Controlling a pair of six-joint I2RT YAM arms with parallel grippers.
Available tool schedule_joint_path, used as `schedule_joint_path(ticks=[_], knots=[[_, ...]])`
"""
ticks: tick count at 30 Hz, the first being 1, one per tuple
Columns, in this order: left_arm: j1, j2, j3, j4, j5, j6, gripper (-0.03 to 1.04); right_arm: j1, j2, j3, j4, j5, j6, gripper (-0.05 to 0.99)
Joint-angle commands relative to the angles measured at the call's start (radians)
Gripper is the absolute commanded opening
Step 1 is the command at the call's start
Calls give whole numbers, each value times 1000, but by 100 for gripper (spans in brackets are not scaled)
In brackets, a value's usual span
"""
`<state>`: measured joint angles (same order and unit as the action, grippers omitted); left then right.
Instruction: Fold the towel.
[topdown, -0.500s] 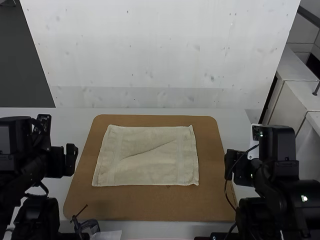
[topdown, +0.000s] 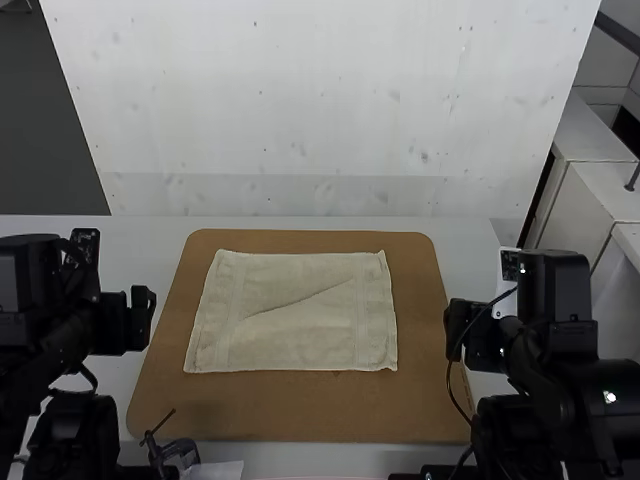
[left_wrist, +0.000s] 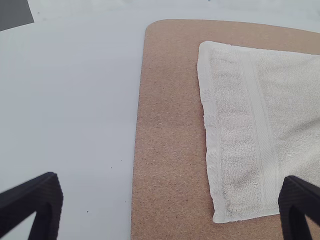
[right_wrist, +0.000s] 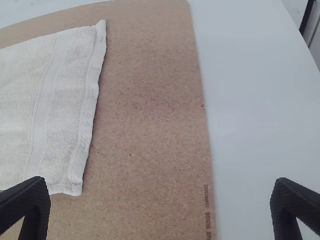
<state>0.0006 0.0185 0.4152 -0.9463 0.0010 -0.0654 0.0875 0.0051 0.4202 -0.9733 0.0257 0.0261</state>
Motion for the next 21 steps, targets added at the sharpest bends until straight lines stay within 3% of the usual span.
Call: schedule_joint_path(ticks=[1,5,9,13,18,21], knots=[[7,-12,22,7,-15,-7,97,0,-19,25,7,-4,11,96],[4,-12,19,11,1,16,98,-3,-17,29,-2,-3,9,96],[2,57,14,112,16,16,95,20,82,42,13,-24,9,96],[-8,307,66,204,44,18,95,27,276,49,117,-24,9,96],[-82,633,132,313,40,-7,95,27,592,74,295,-36,12,96],[-96,787,181,386,27,-19,95,23,832,126,393,-41,21,96]])
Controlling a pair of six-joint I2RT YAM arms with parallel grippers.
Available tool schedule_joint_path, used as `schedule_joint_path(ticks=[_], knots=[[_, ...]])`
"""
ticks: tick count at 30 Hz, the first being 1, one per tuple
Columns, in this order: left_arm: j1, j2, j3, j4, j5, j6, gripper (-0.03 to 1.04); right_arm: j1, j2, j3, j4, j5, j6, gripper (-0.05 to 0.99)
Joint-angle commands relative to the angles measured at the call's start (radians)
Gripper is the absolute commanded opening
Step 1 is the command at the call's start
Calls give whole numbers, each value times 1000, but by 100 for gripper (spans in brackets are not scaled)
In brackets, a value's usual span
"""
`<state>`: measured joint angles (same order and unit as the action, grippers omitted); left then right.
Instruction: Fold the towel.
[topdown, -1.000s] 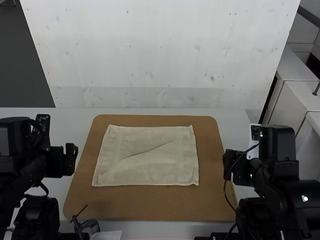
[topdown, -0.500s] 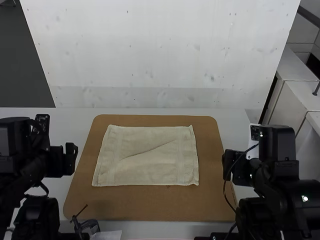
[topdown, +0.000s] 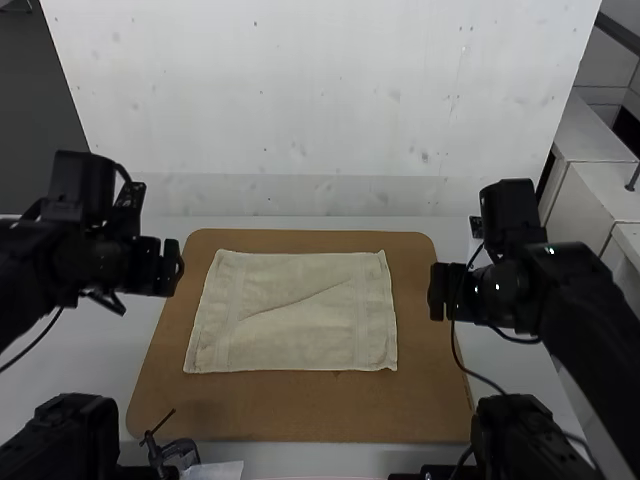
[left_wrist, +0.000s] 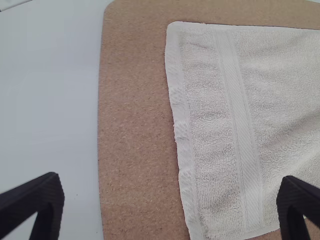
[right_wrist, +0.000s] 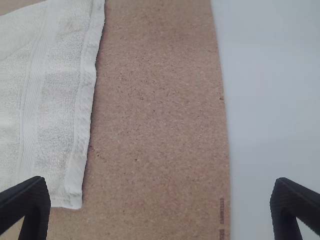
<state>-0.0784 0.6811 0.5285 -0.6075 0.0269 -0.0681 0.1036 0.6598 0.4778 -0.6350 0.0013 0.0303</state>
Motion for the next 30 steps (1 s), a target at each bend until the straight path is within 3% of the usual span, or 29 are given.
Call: schedule_joint_path(ticks=[1,7,13,22,30], knots=[[-18,172,88,68,-1,-16,95,5,253,91,78,-18,17,96],[-15,474,212,121,-8,-30,97,7,646,285,190,-26,49,96],[9,672,286,175,-13,-25,98,62,985,492,210,-23,80,96],[40,724,300,230,8,-4,95,113,1293,771,175,-27,114,91],[48,736,304,242,30,-4,95,142,1439,909,146,-20,152,89]])
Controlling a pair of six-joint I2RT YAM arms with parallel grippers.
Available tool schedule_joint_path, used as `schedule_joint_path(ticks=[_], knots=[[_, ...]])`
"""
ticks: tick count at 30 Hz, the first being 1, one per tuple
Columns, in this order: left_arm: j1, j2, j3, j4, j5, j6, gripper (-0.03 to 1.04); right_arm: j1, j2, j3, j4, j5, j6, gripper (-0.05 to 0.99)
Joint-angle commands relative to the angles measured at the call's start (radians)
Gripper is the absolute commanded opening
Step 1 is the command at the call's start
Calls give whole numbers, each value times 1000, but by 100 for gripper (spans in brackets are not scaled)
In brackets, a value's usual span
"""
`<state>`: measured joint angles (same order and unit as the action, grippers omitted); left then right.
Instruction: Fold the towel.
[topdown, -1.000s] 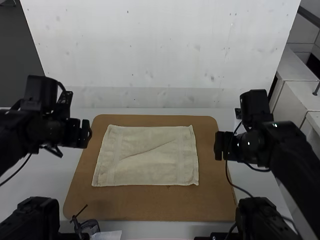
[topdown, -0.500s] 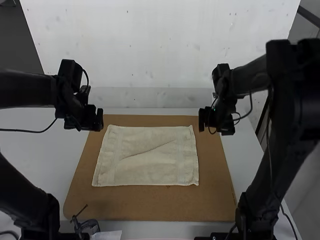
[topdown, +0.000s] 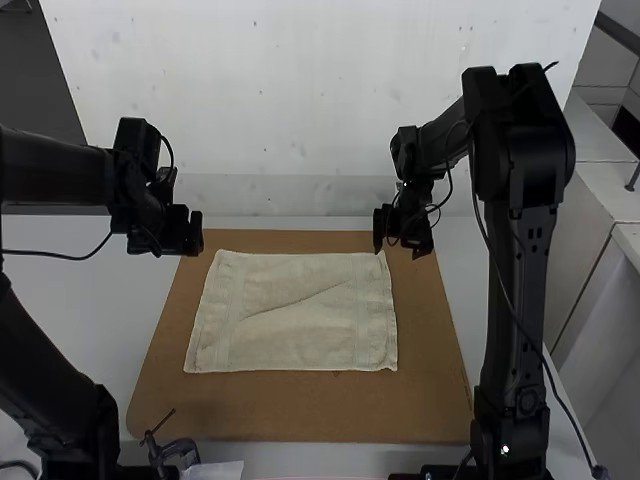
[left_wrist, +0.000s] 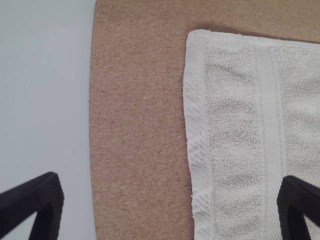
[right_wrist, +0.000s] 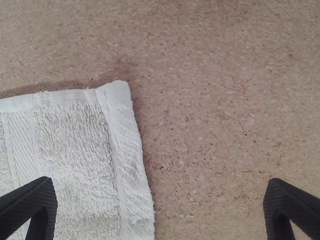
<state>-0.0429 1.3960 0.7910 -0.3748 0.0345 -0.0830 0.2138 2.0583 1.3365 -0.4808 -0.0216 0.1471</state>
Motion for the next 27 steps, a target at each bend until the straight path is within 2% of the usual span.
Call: schedule_joint_path(ticks=[1,4,8,10,12,14,18,24,27], knots=[[12,24,43,13,25,11,95,38,59,62,-8,6,48,89],[12,37,42,20,27,11,95,58,112,98,-5,41,68,87],[12,51,42,25,27,9,95,65,174,139,-4,92,94,72],[15,66,42,28,28,9,95,72,209,155,-22,135,95,54],[21,84,43,39,42,9,95,84,235,156,-24,204,95,21],[21,113,48,53,44,11,95,93,247,145,-21,215,94,4],[14,209,97,62,45,3,95,88,253,144,-18,216,91,2],[-23,402,260,37,44,-46,95,81,250,133,-18,224,86,2],[-40,497,353,5,41,-92,95,75,247,125,-15,226,86,2]])
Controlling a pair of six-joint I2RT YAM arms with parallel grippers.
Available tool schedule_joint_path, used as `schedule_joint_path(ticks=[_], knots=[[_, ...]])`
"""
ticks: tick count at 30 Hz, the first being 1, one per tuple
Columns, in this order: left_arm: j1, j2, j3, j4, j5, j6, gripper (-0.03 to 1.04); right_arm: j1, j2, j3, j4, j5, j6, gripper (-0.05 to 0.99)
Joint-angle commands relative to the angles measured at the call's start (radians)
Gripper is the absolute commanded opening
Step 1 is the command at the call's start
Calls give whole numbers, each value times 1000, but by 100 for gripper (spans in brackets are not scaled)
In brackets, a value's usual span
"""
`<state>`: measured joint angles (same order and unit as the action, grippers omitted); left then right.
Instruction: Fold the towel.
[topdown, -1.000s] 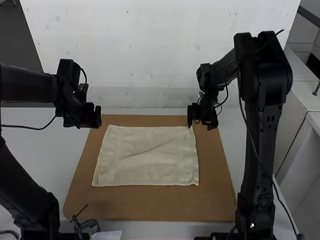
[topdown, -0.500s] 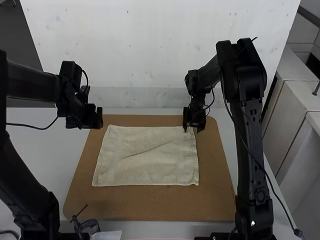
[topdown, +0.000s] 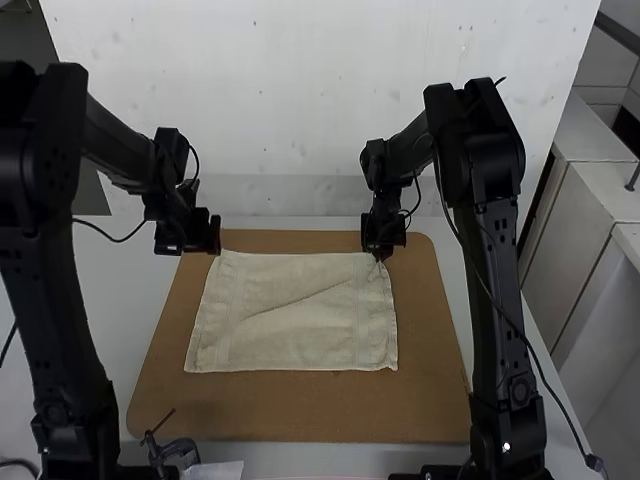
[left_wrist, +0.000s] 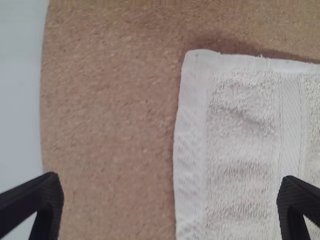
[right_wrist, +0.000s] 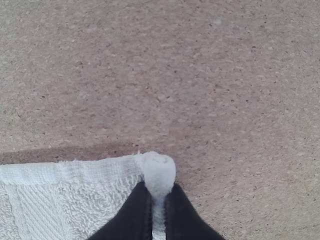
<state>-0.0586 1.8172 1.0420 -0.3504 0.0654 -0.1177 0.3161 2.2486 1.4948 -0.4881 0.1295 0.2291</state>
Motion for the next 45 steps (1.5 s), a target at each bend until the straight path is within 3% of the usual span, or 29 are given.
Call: schedule_joint_path(ticks=[1,10,15,16,17,19,20,22,25,31,33,45], knots=[[-29,99,124,-25,4,-59,95,-29,57,-34,-7,73,3,2],[-63,286,283,-84,-79,-85,95,-37,57,-54,11,75,-2,2],[-50,389,374,-147,-75,-91,79,-32,46,-76,13,75,-8,2],[-52,395,382,-160,-64,-91,69,-31,35,-82,14,75,-11,2],[-56,403,382,-168,-61,-88,51,-29,26,-87,14,75,-11,2],[-70,410,378,-177,-65,-79,6,-34,8,-96,14,75,-20,2],[-76,409,378,-196,-49,-73,3,-37,-1,-100,16,75,-25,2],[-87,412,380,-237,5,-73,2,-46,-9,-100,16,75,-28,2],[-101,399,369,-259,11,-79,2,-52,-21,-100,17,75,-28,2],[-124,318,363,-259,2,-111,2,-51,-37,-88,46,81,-28,2],[-129,286,363,-257,-22,-117,2,-51,-53,-74,52,85,-27,2],[-103,154,362,-251,-67,-192,2,-57,-184,-7,94,85,-19,2]])
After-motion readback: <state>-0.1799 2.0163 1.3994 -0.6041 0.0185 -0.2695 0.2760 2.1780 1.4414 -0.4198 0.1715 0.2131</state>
